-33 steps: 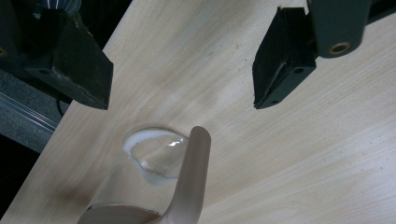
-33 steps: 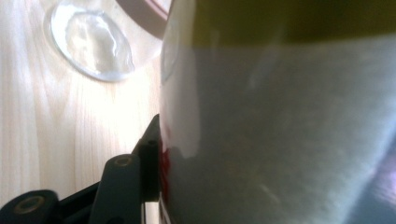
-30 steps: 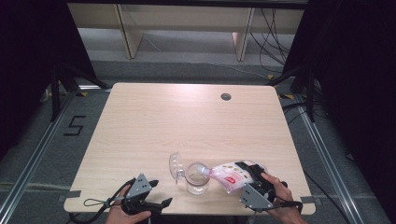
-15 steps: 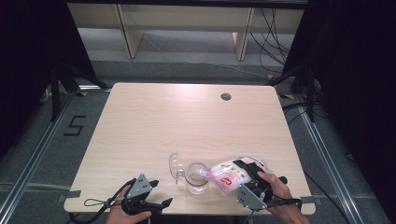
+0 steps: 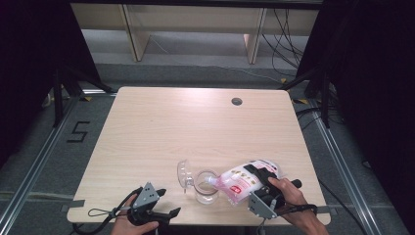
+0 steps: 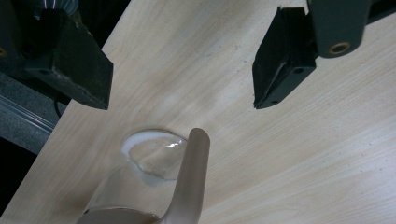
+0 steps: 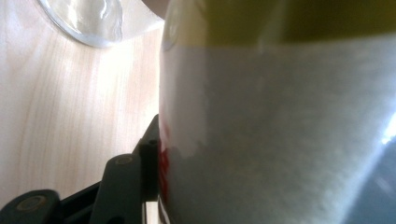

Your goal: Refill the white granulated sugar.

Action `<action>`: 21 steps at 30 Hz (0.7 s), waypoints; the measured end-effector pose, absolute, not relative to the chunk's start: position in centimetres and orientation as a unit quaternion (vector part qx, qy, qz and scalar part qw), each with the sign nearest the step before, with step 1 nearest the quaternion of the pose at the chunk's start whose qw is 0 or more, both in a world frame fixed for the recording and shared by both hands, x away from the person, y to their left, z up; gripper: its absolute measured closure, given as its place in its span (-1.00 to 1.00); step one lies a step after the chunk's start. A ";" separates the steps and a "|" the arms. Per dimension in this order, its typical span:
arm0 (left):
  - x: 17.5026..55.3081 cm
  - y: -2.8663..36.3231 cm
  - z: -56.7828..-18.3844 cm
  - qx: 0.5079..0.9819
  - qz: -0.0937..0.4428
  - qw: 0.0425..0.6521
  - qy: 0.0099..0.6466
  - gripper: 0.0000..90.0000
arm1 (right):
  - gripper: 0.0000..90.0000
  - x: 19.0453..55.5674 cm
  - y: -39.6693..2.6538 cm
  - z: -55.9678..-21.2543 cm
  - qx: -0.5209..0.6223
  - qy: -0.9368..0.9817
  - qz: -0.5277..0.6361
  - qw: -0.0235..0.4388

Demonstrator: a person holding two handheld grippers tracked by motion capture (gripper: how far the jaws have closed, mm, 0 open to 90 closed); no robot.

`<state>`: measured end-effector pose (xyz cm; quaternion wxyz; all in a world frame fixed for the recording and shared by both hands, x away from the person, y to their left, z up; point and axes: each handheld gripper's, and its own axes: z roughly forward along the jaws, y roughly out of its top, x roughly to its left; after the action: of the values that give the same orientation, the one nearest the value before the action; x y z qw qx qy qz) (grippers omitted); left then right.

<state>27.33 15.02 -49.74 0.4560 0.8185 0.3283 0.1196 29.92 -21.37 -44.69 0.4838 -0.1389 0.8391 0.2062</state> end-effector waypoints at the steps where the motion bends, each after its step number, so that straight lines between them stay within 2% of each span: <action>1: 27.4 15.1 -49.7 0.825 0.121 0.448 0.322 -0.55 | 0.09 29.9 -21.4 -44.6 -0.141 0.839 0.201 0.486; 2: 27.4 15.1 -49.7 0.825 0.119 0.449 0.322 -0.55 | 0.09 29.6 -21.5 -44.9 -0.106 0.847 0.220 0.472; 5: 27.2 14.8 -49.8 0.815 0.111 0.457 0.340 -0.55 | 0.09 30.2 -21.3 -43.9 -0.157 0.836 0.190 0.491; 7: 27.3 14.9 -49.8 0.818 0.117 0.456 0.331 -0.55 | 0.10 30.4 -21.3 -43.9 -0.161 0.833 0.194 0.492; 8: 27.3 14.9 -49.8 0.817 0.117 0.456 0.332 -0.55 | 0.10 30.1 -21.5 -44.4 -0.124 0.840 0.204 0.487; 9: 27.4 15.1 -49.7 0.824 0.119 0.448 0.325 -0.55 | 0.10 30.4 -21.3 -44.0 -0.154 0.837 0.185 0.491; 15: 27.1 14.8 -49.8 0.816 0.111 0.454 0.338 -0.55 | 0.10 30.2 -21.1 -44.3 -0.165 0.836 0.169 0.496; 16: 27.3 15.0 -49.7 0.822 0.118 0.450 0.327 -0.55 | 0.10 30.1 -21.2 -44.8 -0.143 0.839 0.189 0.489; 17: 27.4 15.1 -49.7 0.828 0.124 0.443 0.319 -0.55 | 0.10 30.3 -21.1 -44.5 -0.168 0.837 0.171 0.491; 19: 27.2 15.0 -49.7 0.823 0.116 0.444 0.334 -0.55 | 0.10 30.1 -21.1 -44.7 -0.151 0.837 0.182 0.494; 21: 27.1 14.8 -49.8 0.817 0.110 0.455 0.338 -0.55 | 0.10 30.3 -20.8 -44.2 -0.182 0.831 0.150 0.504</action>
<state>27.14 14.78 -49.79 0.4547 0.8167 0.3379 0.1102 30.25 -20.85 -44.20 0.5040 -0.1817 0.8309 0.1501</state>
